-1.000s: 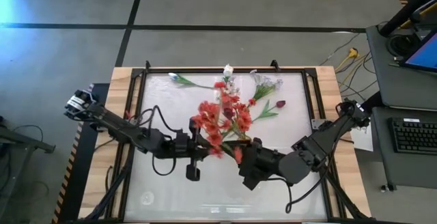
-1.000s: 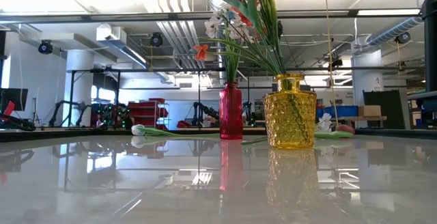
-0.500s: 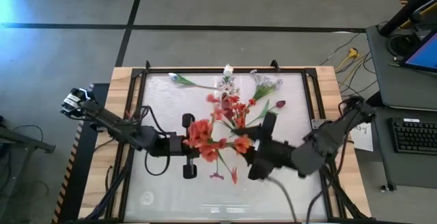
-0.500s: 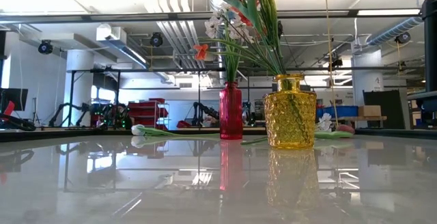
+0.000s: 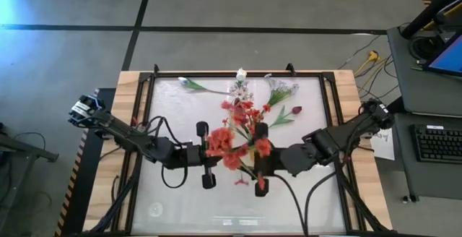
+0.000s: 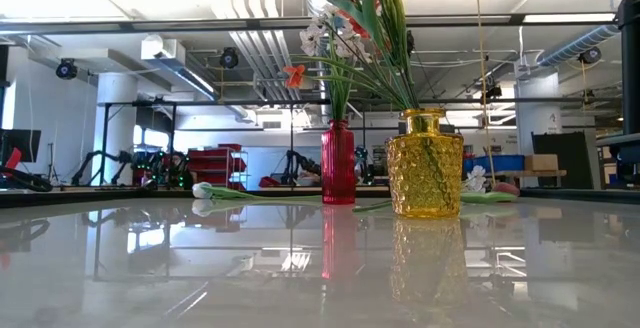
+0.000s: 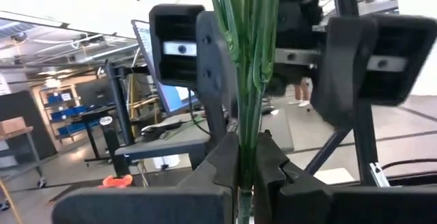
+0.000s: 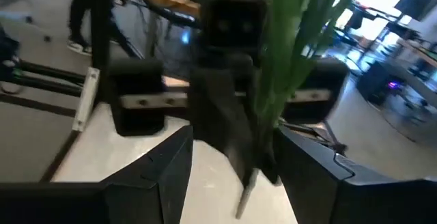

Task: Sort flowers into vase by color
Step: Put the orange flowers into the yellow vase

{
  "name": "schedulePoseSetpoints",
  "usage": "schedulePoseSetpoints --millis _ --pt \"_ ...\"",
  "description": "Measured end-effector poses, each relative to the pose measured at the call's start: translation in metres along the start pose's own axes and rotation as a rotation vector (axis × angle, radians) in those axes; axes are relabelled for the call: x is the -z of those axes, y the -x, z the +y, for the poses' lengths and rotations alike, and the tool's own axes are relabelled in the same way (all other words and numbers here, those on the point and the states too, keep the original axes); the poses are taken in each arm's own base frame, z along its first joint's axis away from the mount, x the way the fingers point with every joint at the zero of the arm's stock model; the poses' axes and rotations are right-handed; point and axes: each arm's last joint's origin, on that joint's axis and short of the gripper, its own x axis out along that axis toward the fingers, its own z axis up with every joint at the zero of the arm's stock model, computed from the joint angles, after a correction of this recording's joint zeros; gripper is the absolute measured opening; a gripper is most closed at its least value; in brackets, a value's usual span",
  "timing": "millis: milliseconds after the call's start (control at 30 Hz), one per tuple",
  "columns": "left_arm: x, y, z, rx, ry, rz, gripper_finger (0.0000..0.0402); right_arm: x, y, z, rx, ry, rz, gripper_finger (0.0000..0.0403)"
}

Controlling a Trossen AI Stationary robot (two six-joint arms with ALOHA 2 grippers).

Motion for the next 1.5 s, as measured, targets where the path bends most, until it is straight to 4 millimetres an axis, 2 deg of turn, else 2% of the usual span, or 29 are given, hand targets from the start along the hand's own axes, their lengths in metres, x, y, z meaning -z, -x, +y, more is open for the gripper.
schedulePoseSetpoints --millis 300,433,633,867,967,1067,1300,1500 --pt "0.000 0.000 0.000 -0.013 0.002 0.003 0.0000 -0.011 -0.003 -0.003 0.002 -0.034 -0.118 0.0184" --pt "0.000 0.000 0.001 -0.014 0.003 0.000 0.0000 -0.012 -0.005 -0.005 0.012 -0.032 -0.128 0.0138" --pt "0.000 0.000 0.000 -0.013 0.003 0.001 0.0000 -0.010 -0.007 -0.007 0.021 -0.013 -0.123 0.0029" --pt "0.000 0.000 0.001 -0.019 0.072 0.002 0.0006 -0.010 -0.008 -0.007 0.024 -0.007 -0.121 0.0020" --pt "0.000 0.000 0.001 -0.021 0.078 0.003 0.0031 -0.010 -0.007 -0.008 0.021 0.000 -0.120 0.0019" --pt "0.001 0.001 0.000 -0.014 0.073 0.030 0.0073 -0.010 -0.002 -0.008 0.008 0.007 -0.116 0.0019" --pt "0.011 0.003 -0.004 0.016 0.070 0.128 0.0179 -0.015 0.025 -0.003 -0.042 -0.005 -0.117 0.0018" --pt "0.024 0.007 -0.009 0.078 0.032 0.250 0.0217 0.001 0.050 0.002 -0.090 -0.069 -0.090 0.0018"
